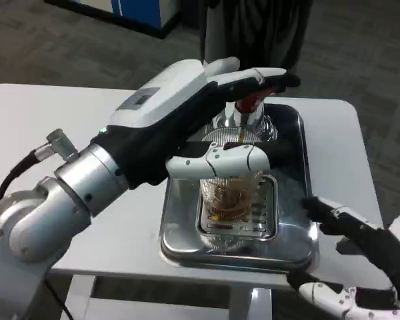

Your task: Grasp the cup under the faucet to collect the drink, then remove the cup.

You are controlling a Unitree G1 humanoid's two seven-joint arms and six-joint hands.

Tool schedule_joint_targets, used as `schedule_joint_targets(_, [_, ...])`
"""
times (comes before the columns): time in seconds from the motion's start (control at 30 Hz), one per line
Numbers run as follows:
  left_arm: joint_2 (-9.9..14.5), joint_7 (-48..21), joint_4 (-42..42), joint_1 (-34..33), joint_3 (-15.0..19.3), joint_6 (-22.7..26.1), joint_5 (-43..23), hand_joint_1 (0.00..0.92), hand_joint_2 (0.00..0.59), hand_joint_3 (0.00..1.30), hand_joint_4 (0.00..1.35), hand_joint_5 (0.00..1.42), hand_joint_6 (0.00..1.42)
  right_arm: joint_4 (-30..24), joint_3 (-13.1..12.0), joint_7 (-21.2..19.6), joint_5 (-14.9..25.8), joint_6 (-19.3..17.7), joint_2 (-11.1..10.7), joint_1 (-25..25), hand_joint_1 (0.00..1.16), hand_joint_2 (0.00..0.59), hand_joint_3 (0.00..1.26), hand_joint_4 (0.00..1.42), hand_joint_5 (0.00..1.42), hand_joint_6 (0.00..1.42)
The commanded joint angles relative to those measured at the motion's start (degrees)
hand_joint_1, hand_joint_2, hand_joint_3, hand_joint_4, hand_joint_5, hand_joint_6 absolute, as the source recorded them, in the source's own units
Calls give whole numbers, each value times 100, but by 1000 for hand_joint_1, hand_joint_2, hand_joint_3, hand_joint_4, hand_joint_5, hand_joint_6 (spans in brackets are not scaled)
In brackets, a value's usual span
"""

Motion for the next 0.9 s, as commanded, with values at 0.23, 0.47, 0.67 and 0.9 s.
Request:
schedule_joint_targets(0.23, [176, -328, 136, 400, -154, 193, 212, 0, 137, 413, 311, 227, 16, 527, -564, -309, 1037, 182, 130, -398, 792, 190, 132, 161, 172, 254])
schedule_joint_targets(0.47, [175, -325, 91, 427, -167, 217, 247, 0, 138, 413, 313, 230, 24, 956, -609, -510, 1475, -19, 100, -650, 798, 169, 122, 173, 172, 272])
schedule_joint_targets(0.67, [179, -321, 99, 418, -174, 228, 277, 0, 138, 413, 315, 231, 29, 1445, -338, -683, 1739, -329, 172, -875, 798, 168, 118, 174, 172, 268])
schedule_joint_targets(0.9, [181, -314, 138, 417, -177, 232, 285, 0, 139, 413, 321, 231, 31, 1988, -118, -883, 1915, -765, 241, -1102, 805, 160, 104, 174, 182, 268])
